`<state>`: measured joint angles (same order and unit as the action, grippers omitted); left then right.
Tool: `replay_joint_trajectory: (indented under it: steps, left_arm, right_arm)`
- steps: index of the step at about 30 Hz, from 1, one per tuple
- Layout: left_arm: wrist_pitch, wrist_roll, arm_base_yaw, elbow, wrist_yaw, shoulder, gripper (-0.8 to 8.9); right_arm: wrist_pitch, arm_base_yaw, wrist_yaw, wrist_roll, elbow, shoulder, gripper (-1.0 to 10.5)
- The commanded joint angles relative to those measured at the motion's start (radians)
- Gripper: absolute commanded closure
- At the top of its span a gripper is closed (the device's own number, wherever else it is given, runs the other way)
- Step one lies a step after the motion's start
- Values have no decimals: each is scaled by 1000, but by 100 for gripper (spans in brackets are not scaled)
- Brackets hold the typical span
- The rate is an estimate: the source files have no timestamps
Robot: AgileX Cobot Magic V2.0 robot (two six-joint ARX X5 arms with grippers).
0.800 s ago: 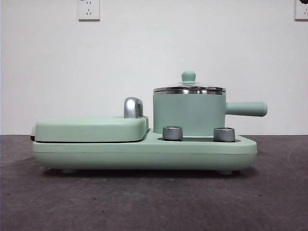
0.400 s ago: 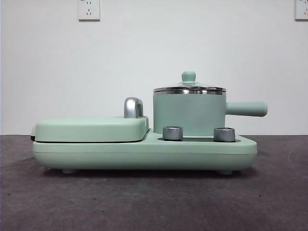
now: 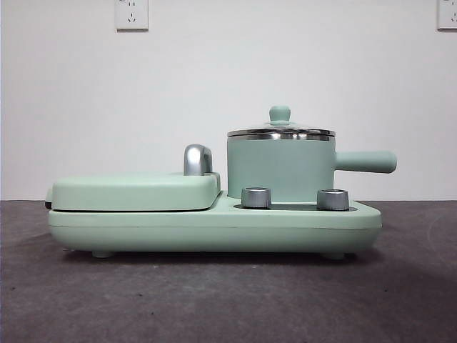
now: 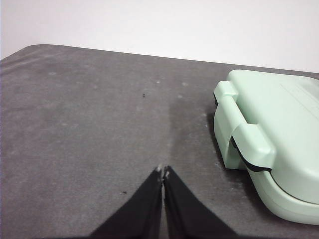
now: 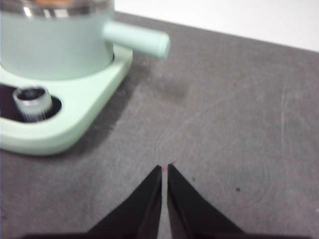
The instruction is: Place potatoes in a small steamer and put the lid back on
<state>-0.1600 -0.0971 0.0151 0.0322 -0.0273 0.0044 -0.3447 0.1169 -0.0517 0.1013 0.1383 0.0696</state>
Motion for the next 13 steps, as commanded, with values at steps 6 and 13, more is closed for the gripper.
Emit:
replay_joint_trajectory:
  steps: [6, 13]
  left_arm:
    - [13, 3, 0, -19, 3, -1, 808]
    - [19, 3, 0, -19, 3, -1, 808]
  right_arm:
    - [186, -16, -6, -38, -126, -66, 930]
    - [221, -16, -3, -42, -126, -66, 930]
